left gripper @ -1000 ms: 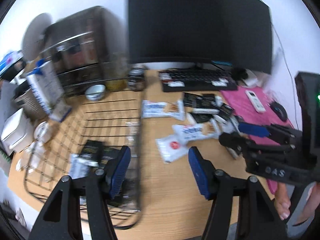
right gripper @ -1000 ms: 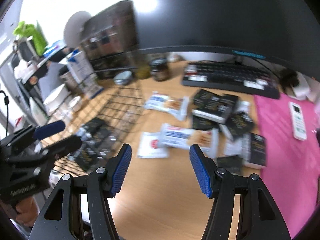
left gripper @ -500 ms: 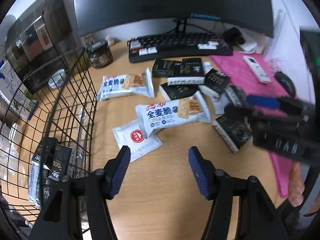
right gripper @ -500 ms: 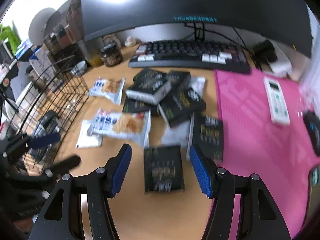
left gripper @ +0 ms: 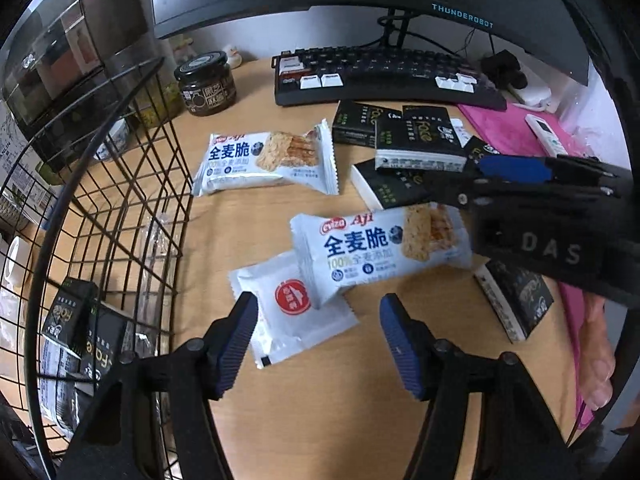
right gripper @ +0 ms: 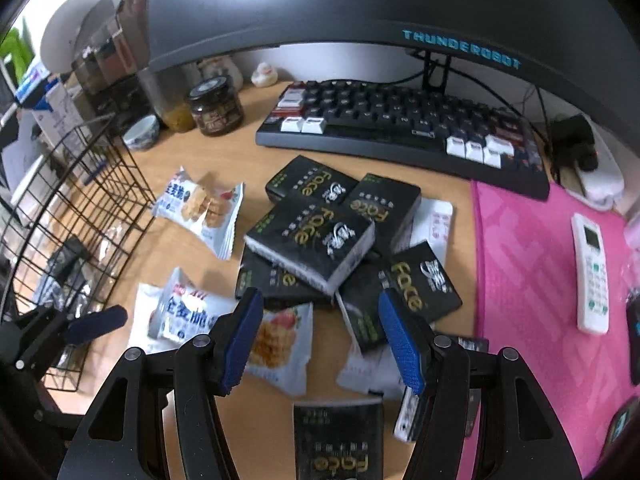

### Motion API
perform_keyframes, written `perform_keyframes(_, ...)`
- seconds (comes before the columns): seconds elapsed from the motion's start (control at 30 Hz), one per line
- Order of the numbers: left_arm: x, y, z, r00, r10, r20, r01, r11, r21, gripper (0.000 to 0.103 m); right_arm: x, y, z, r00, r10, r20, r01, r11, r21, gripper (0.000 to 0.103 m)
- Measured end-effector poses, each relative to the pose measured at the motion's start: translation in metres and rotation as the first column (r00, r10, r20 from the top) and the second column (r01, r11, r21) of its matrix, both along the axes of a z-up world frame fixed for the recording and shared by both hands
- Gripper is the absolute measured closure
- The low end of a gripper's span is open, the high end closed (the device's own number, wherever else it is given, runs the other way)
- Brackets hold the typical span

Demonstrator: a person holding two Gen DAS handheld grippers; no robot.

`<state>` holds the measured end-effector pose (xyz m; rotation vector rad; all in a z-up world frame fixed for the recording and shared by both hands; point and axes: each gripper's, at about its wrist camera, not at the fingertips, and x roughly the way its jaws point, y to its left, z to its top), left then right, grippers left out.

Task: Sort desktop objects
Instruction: 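Return both grippers to the desk and approach a white snack bar with the left gripper, then grasp the white snack bar with the left gripper while the right grasps a tissue pack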

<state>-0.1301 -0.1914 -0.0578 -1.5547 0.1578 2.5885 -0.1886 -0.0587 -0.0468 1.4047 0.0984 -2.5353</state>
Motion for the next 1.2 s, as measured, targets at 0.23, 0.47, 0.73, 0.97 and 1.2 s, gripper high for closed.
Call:
perform_keyframes(0.23,-0.004,-0.005,-0.005,1.000,0.014,0.005,-0.014,1.000,-0.003,0.034,0.006,-0.023,-0.009,0.999,0.038,-0.037,-0.032,0.987,0.156,0.042)
perform_keyframes(0.47,0.002,-0.007,-0.006,1.000,0.011,0.015,-0.010,1.000,-0.015,0.034,0.030,-0.023,-0.008,0.997,0.068,-0.025,-0.064,0.986,0.155,0.042)
perform_keyframes(0.73,0.025,0.002,-0.010,0.999,-0.022,0.039,0.025,0.997,-0.076,0.033,0.060,-0.019,-0.013,0.997,0.077,0.031,-0.079,0.995,0.068,0.042)
perform_keyframes(0.97,0.043,-0.002,0.001,0.998,-0.040,0.041,0.043,0.996,-0.078,0.033,0.085,-0.021,0.001,0.996,0.085,0.019,-0.086,0.996,0.018,0.042)
perform_keyframes(1.2,0.045,-0.002,0.024,0.999,-0.051,-0.002,0.051,0.998,0.022,0.027,0.092,0.024,0.017,1.000,0.005,-0.001,-0.005,1.000,-0.018,0.042)
